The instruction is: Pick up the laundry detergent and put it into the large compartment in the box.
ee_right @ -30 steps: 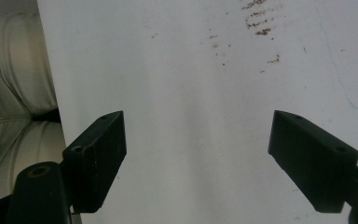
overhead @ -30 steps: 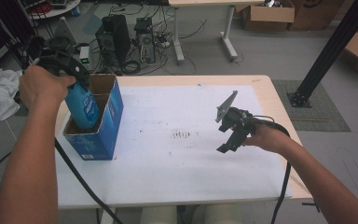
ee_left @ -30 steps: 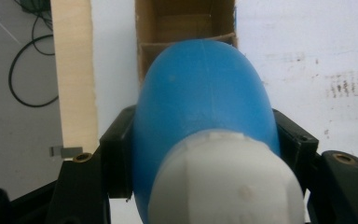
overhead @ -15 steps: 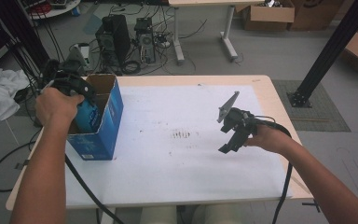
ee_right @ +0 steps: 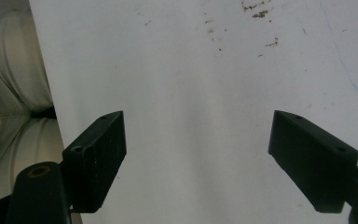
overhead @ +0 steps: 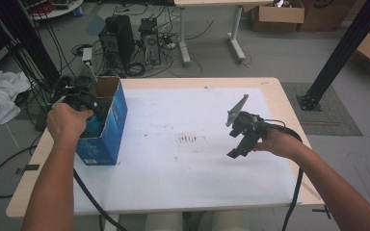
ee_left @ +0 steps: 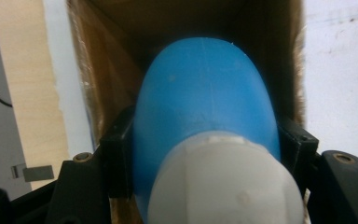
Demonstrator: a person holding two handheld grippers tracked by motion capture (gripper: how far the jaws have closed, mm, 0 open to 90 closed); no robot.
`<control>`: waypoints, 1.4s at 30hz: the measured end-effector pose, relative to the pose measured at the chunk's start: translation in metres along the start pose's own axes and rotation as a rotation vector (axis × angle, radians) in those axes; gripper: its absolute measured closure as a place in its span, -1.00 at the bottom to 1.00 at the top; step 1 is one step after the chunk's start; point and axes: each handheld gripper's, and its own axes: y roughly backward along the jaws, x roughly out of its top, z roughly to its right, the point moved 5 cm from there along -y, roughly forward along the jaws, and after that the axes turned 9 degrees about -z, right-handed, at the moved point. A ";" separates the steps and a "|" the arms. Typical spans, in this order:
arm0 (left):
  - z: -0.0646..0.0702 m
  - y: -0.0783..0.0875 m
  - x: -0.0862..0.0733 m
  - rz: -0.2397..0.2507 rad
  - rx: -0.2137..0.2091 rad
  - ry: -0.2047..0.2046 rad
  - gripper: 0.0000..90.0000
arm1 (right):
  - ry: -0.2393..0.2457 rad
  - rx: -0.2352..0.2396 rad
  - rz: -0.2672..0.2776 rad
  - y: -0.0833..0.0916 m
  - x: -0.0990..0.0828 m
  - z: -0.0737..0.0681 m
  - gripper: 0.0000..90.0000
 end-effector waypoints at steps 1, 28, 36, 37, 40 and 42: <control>0.000 -0.002 0.000 -0.001 -0.002 0.001 -0.15 | -0.001 0.001 0.000 0.000 0.000 0.000 -0.58; -0.005 -0.017 -0.003 -0.025 -0.014 0.018 -0.18 | -0.008 0.003 -0.001 -0.002 -0.001 0.001 -0.58; -0.007 -0.016 -0.004 -0.007 -0.019 0.027 -0.21 | -0.003 0.005 -0.004 -0.003 0.000 0.000 -0.58; -0.007 -0.015 -0.004 -0.006 -0.020 0.027 -0.22 | -0.001 0.004 -0.002 -0.003 0.000 0.000 -0.58; -0.006 -0.015 -0.004 -0.004 -0.016 0.023 -0.25 | 0.000 0.004 -0.001 -0.003 0.001 0.000 -0.58; -0.005 -0.014 -0.004 0.000 -0.016 0.024 -0.26 | 0.001 0.004 -0.003 -0.003 0.001 0.000 -0.57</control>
